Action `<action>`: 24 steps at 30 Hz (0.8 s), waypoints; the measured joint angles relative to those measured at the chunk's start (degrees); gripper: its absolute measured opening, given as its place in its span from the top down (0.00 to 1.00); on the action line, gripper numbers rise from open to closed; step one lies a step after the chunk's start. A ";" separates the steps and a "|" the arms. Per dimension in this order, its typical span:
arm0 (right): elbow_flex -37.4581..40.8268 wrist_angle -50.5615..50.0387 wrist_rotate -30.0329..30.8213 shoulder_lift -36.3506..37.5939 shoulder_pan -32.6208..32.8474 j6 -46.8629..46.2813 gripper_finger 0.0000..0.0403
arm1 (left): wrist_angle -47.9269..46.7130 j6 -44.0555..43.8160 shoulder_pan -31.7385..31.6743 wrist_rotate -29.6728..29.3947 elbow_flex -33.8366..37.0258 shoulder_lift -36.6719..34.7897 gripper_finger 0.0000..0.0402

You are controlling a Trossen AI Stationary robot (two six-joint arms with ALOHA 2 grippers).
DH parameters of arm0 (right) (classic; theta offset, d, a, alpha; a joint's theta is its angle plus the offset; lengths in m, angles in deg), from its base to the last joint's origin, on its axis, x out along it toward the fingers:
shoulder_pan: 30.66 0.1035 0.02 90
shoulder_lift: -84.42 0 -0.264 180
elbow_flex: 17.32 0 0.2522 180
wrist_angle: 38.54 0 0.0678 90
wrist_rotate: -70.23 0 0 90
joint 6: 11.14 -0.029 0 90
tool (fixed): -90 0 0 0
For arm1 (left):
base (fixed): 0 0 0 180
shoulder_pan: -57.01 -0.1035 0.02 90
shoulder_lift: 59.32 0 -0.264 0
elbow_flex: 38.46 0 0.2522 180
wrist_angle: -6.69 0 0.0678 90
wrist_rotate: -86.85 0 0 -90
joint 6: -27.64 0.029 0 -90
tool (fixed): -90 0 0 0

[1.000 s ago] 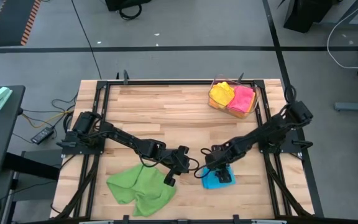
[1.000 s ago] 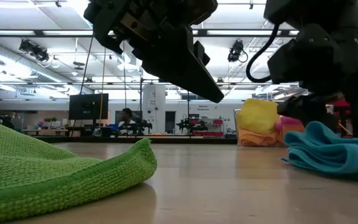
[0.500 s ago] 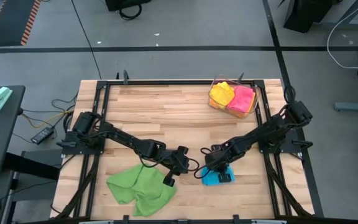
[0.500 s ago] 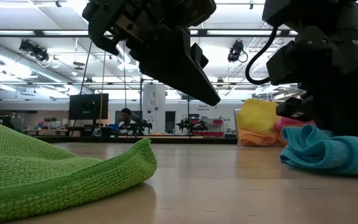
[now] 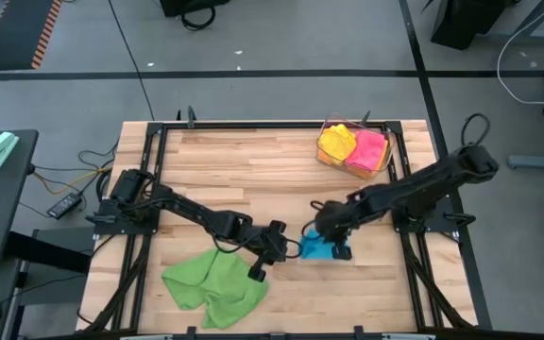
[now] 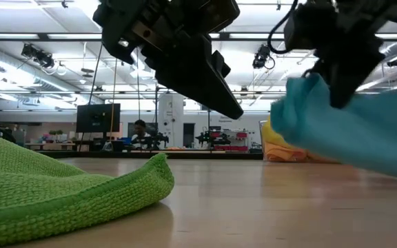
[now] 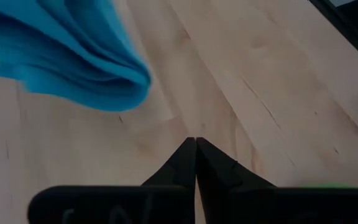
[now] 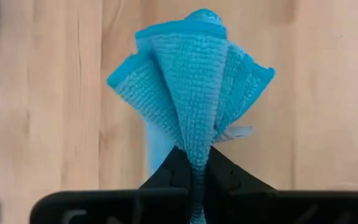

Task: Fold microfiber towels
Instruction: Stack the folded blue microfiber cloth on top of the folded pink microfiber cloth

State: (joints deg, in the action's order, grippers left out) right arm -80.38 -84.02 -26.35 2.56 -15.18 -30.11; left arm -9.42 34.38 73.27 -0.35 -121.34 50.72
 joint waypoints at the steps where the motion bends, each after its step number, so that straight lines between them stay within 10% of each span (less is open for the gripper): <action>1: 0.00 -0.25 0.03 1.12 -0.73 -0.05 0.97 | -0.02 0.01 -0.01 0.00 0.00 0.00 0.95; 24: -0.04 -6.12 -15.87 10.82 -24.96 -1.97 0.97 | 1.80 4.48 -0.06 0.01 -0.04 0.00 0.93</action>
State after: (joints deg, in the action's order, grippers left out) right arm -80.42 -90.14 -42.22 13.38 -40.14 -32.08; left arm -7.62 38.86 73.21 -0.34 -121.39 50.72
